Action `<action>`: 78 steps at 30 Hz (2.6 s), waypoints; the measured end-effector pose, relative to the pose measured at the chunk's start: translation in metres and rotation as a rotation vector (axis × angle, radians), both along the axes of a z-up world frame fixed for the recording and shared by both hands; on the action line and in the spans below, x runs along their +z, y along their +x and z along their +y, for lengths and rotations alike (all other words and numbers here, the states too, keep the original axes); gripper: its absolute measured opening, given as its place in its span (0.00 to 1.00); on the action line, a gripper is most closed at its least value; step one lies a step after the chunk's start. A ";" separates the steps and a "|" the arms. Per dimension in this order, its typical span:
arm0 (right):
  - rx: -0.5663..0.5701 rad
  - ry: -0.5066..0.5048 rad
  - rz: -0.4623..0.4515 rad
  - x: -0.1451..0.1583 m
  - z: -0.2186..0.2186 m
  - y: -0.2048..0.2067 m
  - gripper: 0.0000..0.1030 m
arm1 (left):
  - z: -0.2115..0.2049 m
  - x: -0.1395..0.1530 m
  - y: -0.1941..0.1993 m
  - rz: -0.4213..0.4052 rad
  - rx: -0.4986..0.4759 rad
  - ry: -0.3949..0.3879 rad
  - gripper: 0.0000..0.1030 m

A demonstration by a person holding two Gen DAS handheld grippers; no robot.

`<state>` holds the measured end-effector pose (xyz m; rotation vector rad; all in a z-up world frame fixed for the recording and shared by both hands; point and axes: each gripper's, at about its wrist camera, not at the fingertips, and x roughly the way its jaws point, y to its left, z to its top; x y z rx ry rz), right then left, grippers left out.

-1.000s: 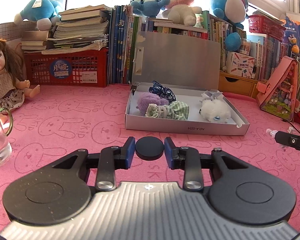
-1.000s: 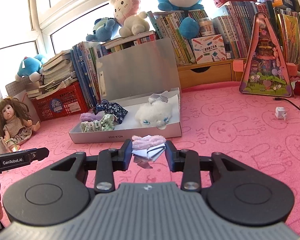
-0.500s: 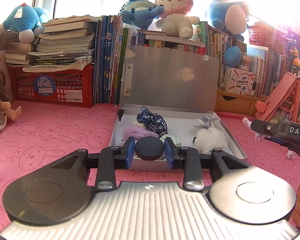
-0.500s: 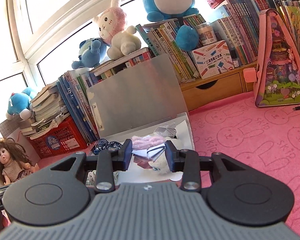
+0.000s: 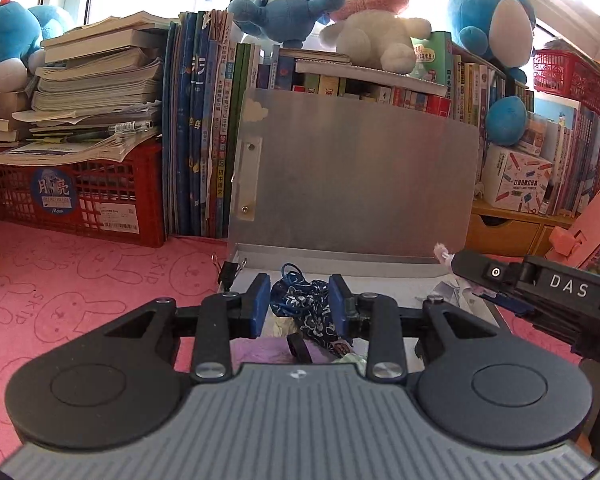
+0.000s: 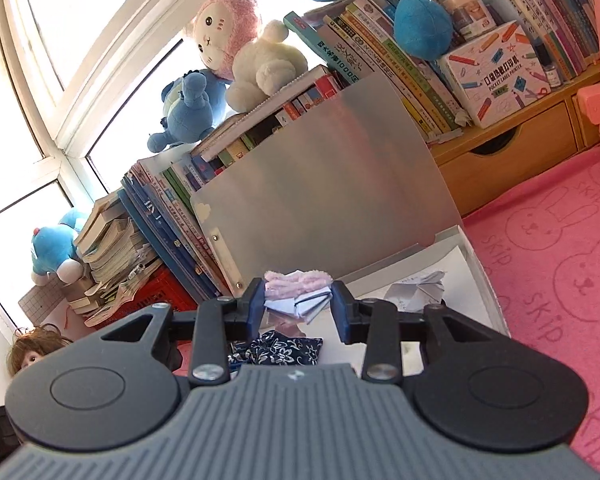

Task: Organize objects
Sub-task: 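Carry the black lid and paper bundle over the silver box with both grippers, then open both grippers to drop the lid and paper bundle into the box, then grasp a second black lid with the right gripper while the left moves to the red knitted item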

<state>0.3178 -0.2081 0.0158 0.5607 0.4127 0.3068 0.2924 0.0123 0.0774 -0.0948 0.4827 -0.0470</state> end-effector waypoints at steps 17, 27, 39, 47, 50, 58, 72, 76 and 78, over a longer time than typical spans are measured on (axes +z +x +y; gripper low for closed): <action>0.023 -0.065 0.091 -0.024 -0.009 0.019 0.44 | -0.043 -0.043 0.024 0.028 -0.059 0.093 0.37; 0.023 -0.033 0.049 -0.014 -0.014 0.012 0.64 | -0.039 -0.031 0.001 -0.001 -0.062 0.117 0.67; -0.008 -0.244 -0.153 0.061 -0.018 -0.082 0.70 | -0.024 -0.009 -0.097 -0.046 -0.190 0.144 0.80; 0.020 -0.370 -0.123 0.047 -0.014 -0.155 0.72 | -0.027 -0.028 -0.167 -0.004 -0.247 0.126 0.82; 0.007 -0.395 -0.098 0.035 -0.016 -0.181 0.72 | -0.026 -0.035 -0.185 0.017 -0.249 0.107 0.82; 0.020 -0.427 -0.046 0.012 -0.020 -0.239 0.75 | -0.025 -0.047 -0.226 0.026 -0.274 0.072 0.86; 0.310 -0.477 0.018 -0.018 -0.007 -0.301 0.77 | -0.022 -0.067 -0.257 0.016 -0.369 0.124 0.93; 0.364 -0.492 0.030 -0.026 0.007 -0.305 0.72 | -0.019 -0.068 -0.256 0.020 -0.377 0.113 0.94; 0.377 -0.526 0.038 -0.031 0.017 -0.305 0.68 | -0.019 -0.069 -0.256 0.021 -0.376 0.111 0.94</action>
